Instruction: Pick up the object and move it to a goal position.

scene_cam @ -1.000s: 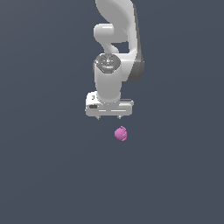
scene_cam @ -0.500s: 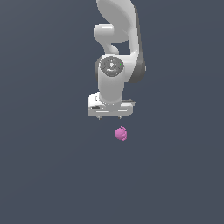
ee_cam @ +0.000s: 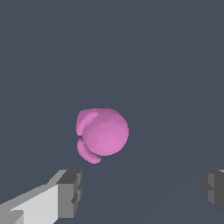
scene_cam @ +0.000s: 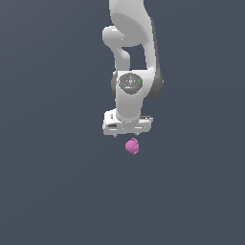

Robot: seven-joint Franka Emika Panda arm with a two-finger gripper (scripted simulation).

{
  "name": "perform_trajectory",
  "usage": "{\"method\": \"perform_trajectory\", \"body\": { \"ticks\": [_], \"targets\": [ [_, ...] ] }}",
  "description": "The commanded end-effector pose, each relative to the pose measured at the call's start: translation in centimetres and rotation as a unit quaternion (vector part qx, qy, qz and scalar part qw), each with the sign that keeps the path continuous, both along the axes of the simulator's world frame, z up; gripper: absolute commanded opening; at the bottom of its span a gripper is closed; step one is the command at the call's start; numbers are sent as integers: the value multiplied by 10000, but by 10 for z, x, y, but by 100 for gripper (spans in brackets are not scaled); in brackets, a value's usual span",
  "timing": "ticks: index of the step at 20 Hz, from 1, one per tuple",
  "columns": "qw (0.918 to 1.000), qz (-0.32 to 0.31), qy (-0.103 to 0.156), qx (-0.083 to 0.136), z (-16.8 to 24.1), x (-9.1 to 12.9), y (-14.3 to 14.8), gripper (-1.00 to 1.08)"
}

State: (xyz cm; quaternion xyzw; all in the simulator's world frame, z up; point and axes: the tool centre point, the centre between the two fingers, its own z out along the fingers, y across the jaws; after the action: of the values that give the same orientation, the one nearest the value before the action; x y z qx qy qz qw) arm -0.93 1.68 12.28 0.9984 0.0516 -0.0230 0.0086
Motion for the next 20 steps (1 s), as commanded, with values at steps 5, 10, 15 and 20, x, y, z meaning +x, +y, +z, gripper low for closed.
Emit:
{"method": "perform_trajectory", "body": {
  "ticks": [5,10,15,20],
  "targets": [
    [9997,125,-172,76,-26,10,23,100],
    [9996,159,-223,101,-33,12,30,100],
    [9996,158,-209,98,-36,12,29,100],
    [9996,159,-216,99,-57,11,30,100]
  ]
}}
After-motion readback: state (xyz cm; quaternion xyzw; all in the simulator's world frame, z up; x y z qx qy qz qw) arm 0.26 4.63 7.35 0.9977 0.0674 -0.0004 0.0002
